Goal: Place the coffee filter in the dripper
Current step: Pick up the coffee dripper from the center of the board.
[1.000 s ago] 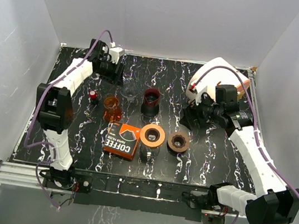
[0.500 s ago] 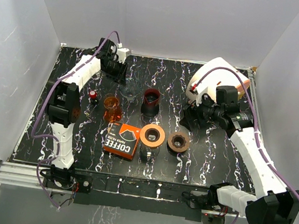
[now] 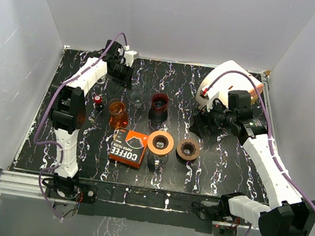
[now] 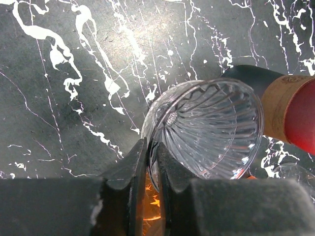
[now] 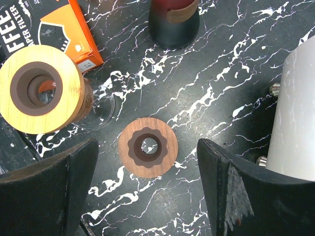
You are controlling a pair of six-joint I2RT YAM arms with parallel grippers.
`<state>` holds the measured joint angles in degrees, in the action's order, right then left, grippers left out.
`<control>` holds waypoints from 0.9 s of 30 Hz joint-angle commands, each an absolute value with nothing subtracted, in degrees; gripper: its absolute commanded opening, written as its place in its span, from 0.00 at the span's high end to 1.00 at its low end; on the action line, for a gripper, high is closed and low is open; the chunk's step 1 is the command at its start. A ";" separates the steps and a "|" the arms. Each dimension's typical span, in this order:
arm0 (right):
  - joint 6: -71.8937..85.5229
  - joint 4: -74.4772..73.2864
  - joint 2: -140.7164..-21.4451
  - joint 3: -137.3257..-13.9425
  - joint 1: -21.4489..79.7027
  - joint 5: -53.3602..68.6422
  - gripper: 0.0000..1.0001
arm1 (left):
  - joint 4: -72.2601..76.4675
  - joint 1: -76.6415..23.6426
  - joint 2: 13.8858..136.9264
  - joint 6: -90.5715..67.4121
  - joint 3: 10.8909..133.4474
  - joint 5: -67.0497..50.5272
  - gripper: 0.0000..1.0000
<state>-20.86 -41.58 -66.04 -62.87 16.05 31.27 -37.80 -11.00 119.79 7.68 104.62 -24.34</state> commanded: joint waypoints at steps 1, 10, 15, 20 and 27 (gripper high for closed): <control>-20.65 -38.76 -65.41 -63.28 15.83 31.93 0.20 | -38.69 -11.34 118.60 6.93 107.55 -24.49 0.92; -20.65 -39.02 -65.84 -63.72 15.82 31.99 0.20 | -39.41 -11.29 118.27 4.36 109.34 -25.15 1.00; -20.57 -39.20 -66.00 -63.81 15.82 32.04 0.20 | -40.77 -11.33 118.77 2.54 110.28 -26.08 1.00; -20.56 -39.22 -66.58 -63.90 15.82 32.21 0.20 | -42.01 -11.17 119.35 0.64 110.58 -28.21 1.00; -20.48 -39.55 -67.62 -64.42 15.82 32.34 0.20 | -41.44 -9.68 119.91 -1.42 111.11 -28.83 1.00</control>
<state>-20.84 -41.76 -67.40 -62.87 16.05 31.48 -40.75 -10.74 120.38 0.86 108.44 -26.35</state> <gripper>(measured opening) 0.805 0.057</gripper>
